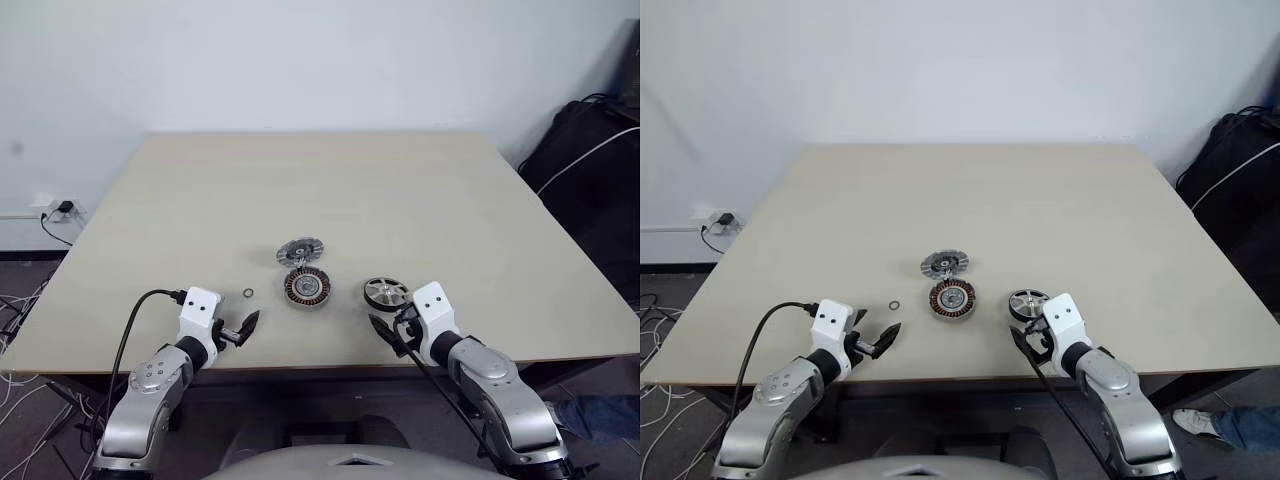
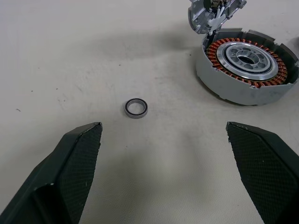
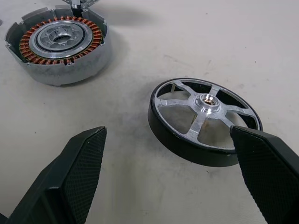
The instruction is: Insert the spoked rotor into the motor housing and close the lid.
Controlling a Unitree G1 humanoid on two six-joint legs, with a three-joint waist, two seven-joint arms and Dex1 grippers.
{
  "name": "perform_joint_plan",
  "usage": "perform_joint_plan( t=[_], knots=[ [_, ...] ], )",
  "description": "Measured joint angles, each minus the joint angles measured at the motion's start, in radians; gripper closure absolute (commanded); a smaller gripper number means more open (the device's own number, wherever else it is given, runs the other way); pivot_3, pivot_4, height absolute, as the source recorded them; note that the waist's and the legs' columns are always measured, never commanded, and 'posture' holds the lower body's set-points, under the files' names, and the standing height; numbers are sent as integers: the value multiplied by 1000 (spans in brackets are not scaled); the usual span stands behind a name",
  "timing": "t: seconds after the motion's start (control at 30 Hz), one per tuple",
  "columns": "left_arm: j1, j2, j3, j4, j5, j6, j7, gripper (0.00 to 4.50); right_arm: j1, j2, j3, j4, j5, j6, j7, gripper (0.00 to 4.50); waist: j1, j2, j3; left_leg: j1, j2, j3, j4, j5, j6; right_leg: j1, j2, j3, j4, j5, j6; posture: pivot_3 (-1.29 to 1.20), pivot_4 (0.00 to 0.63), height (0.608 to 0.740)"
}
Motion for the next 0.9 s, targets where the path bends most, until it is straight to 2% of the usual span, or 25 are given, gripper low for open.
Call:
perform_joint_plan(
  t=[0.57,0.7,0.9],
  knots=[
    [-17,-3,1,8,18,-15,32,21,-5,23,3,-14,-2,13,-21,0,1,0,0,0,0,0,0,0,-1,0,0,0,0,0,0,0,0,740],
    [-83,-3,1,91,88,-72,98,21,-23,32,7,-14,-4,13,-35,0,5,0,0,0,0,0,0,0,-1,0,0,0,0,1,-1,0,0,740],
    [-158,-24,1,211,83,-88,89,21,-40,39,17,-13,-6,13,-42,0,6,-1,0,-2,0,0,0,0,0,-2,1,-2,0,3,-4,0,0,740]
  ],
)
